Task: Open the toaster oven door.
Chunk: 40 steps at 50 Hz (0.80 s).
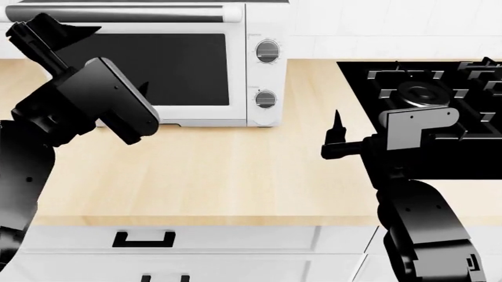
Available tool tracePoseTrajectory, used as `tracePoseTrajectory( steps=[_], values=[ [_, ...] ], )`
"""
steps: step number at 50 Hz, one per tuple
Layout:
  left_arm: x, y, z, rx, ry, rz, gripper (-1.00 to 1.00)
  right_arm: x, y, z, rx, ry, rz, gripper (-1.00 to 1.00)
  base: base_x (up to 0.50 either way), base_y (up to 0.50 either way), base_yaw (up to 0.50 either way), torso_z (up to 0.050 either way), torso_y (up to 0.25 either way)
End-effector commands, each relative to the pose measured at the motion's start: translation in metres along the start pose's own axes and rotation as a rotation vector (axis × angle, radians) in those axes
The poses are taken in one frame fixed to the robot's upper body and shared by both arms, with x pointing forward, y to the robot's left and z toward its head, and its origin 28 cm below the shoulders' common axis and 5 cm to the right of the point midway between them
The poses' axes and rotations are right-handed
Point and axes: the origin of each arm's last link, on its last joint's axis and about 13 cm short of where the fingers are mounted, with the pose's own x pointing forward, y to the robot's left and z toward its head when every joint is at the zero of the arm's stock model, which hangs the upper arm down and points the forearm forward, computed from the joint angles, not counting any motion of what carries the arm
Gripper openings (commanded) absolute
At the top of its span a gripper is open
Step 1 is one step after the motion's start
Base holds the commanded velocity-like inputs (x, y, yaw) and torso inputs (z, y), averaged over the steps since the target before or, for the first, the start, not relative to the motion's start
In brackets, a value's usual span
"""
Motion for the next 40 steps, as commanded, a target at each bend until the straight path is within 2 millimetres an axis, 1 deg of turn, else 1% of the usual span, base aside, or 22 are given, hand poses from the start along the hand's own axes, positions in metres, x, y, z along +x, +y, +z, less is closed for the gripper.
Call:
tracePoseTrajectory(
  steps=[1, 10, 15, 35, 40],
  values=[
    [0.004, 0.03, 0.004, 0.178, 0.019, -0.071, 1.0, -0.001, 0.0, -0.001, 0.003, 0.001, 0.001, 1.0, 0.0, 0.0, 0.0, 0.0, 0.0],
    [0.015, 0.046, 0.011, 0.261, 0.021, -0.132, 1.0, -0.002, 0.001, -0.006, 0.009, 0.008, 0.004, 1.0, 0.0, 0.0, 0.0, 0.0, 0.0],
    [0.026, 0.054, 0.015, 0.29, 0.018, -0.147, 1.0, -0.002, 0.001, -0.008, 0.012, 0.01, 0.005, 1.0, 0.0, 0.0, 0.0, 0.0, 0.0],
    [0.073, 0.068, 0.026, 0.36, 0.016, -0.163, 1.0, -0.003, 0.0, -0.011, 0.016, 0.015, 0.005, 1.0, 0.0, 0.0, 0.0, 0.0, 0.0],
    [0.083, 0.069, 0.027, 0.374, 0.004, -0.168, 1.0, -0.004, -0.002, -0.01, 0.014, 0.014, -0.002, 1.0, 0.0, 0.0, 0.0, 0.0, 0.0]
  ],
)
